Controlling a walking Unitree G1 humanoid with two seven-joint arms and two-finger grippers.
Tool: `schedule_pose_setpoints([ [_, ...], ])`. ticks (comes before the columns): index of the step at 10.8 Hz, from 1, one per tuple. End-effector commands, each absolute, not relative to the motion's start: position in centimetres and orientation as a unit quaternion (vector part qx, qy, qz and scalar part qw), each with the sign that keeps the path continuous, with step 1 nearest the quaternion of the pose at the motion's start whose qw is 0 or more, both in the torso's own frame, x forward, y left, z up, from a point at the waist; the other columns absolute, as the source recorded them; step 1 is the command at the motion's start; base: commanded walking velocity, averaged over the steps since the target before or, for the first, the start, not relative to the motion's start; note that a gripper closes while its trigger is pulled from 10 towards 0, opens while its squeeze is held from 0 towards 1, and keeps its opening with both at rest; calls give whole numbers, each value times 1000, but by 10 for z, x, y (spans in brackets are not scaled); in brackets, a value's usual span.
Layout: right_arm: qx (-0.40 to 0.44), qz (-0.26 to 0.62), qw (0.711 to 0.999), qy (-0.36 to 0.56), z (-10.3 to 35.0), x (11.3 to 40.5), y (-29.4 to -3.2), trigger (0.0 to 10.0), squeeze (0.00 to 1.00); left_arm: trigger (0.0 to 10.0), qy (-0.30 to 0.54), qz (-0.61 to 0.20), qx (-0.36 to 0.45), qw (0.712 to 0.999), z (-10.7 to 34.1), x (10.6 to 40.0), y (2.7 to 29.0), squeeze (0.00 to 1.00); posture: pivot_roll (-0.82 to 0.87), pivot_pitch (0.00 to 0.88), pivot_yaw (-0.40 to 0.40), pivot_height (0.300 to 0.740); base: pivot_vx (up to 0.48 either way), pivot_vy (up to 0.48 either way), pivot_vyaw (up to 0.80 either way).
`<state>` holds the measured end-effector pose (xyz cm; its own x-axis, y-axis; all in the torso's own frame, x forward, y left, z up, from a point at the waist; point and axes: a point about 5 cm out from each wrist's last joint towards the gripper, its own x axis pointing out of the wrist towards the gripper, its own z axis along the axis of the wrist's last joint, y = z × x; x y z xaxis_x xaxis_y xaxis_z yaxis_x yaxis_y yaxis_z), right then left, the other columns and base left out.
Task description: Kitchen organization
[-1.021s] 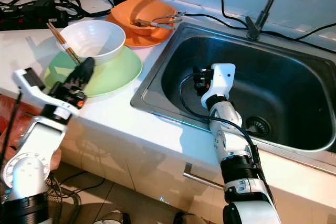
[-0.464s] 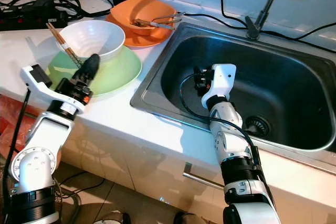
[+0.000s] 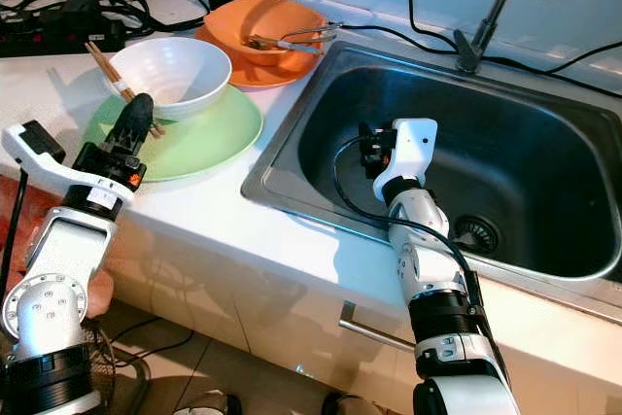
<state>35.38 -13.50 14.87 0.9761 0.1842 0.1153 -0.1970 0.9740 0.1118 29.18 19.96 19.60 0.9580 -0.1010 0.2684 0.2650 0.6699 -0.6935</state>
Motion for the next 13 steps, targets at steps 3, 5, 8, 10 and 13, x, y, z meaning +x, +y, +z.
schedule_pose_setpoints([
  [3,60,92,993,-53,150,354,-138,10000,0,0,-101,-102,-399,906,195,293,195,0,65,93,-56,740,0,0,0],
  [5,60,93,992,-54,150,354,-138,10000,0,0,-97,-108,-400,905,194,293,193,0,68,89,-56,740,0,0,0],
  [8,61,95,992,-54,150,354,-137,10000,0,0,-95,-114,-408,901,193,294,190,0,67,90,-55,740,0,0,0],
  [10,60,94,992,-54,150,354,-137,10000,0,0,-92,-118,-419,896,192,295,187,0,66,94,-56,740,0,0,0],
  [13,61,95,992,-53,149,354,-136,10000,0,0,-88,-125,-429,890,190,295,181,0,69,99,-56,740,0,0,0],
])
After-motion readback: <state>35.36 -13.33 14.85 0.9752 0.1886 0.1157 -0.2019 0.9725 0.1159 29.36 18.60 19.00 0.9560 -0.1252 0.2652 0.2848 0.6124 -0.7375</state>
